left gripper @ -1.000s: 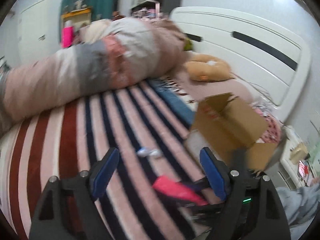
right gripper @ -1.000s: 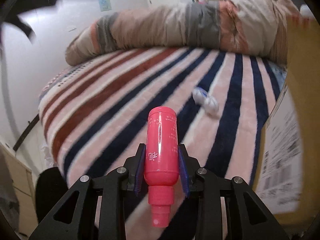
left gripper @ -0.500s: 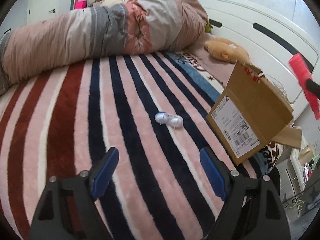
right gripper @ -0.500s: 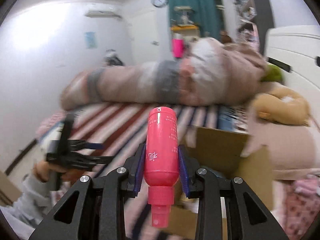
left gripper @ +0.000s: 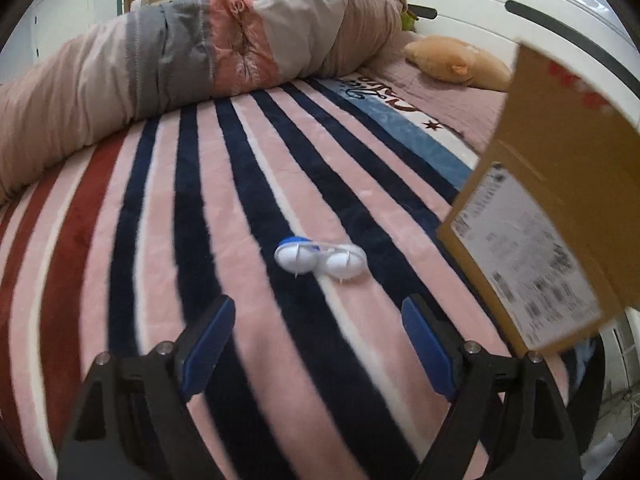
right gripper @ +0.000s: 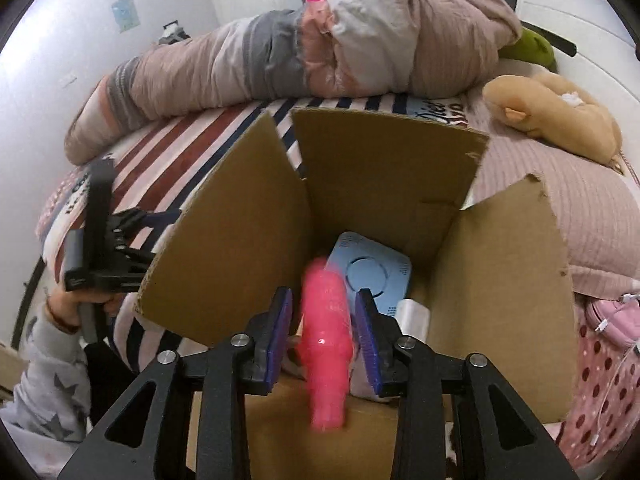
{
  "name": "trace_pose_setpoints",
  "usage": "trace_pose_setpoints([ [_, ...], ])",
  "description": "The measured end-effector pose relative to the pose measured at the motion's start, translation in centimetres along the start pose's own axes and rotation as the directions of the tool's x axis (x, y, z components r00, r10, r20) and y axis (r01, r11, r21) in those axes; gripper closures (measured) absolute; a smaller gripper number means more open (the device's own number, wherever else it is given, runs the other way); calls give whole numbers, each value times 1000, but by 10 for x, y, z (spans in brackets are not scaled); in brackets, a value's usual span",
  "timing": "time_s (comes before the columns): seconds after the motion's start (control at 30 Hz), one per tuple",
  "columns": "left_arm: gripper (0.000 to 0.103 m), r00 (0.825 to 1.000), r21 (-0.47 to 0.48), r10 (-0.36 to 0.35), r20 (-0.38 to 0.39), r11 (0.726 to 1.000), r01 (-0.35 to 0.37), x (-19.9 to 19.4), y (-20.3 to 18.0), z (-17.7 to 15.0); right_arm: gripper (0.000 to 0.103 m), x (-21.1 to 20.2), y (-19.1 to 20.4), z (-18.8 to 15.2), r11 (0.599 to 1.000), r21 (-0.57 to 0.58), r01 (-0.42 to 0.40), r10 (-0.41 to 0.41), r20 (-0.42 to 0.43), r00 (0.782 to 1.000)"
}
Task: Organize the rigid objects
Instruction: 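Lower the pink spray bottle into the box and open the right tool, then grasp the small white earbuds with the left tool and drop them into the box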
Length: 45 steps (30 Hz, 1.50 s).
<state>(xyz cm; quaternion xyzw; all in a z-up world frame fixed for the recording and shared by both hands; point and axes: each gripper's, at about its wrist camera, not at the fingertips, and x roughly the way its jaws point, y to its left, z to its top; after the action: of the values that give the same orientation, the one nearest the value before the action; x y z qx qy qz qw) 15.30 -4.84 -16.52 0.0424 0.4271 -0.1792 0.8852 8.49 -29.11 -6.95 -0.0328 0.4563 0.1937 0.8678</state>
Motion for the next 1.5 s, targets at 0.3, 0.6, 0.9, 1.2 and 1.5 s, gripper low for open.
trace_pose_setpoints([
  [0.3,20,1000,-45,10,-5,999,-11,48,-1,14,68,-14,-19,-2,999,31,-25,23,56,998],
  [0.6,44,998,-17,52,29,999,-52,33,-9,18,68,-12,-26,-4,997,58,-46,42,70,997],
  [0.9,44,976,92,-77,202,994,60,-105,-63,60,68,-21,-28,-11,994,44,-97,92,103,990],
  [1.2,44,987,348,-137,87,932,99,-113,-164,102,68,-31,-40,-24,991,58,-120,111,142,984],
  [1.5,28,993,372,-117,-32,920,120,-81,-186,92,61,-36,-45,-33,992,52,-112,104,150,983],
])
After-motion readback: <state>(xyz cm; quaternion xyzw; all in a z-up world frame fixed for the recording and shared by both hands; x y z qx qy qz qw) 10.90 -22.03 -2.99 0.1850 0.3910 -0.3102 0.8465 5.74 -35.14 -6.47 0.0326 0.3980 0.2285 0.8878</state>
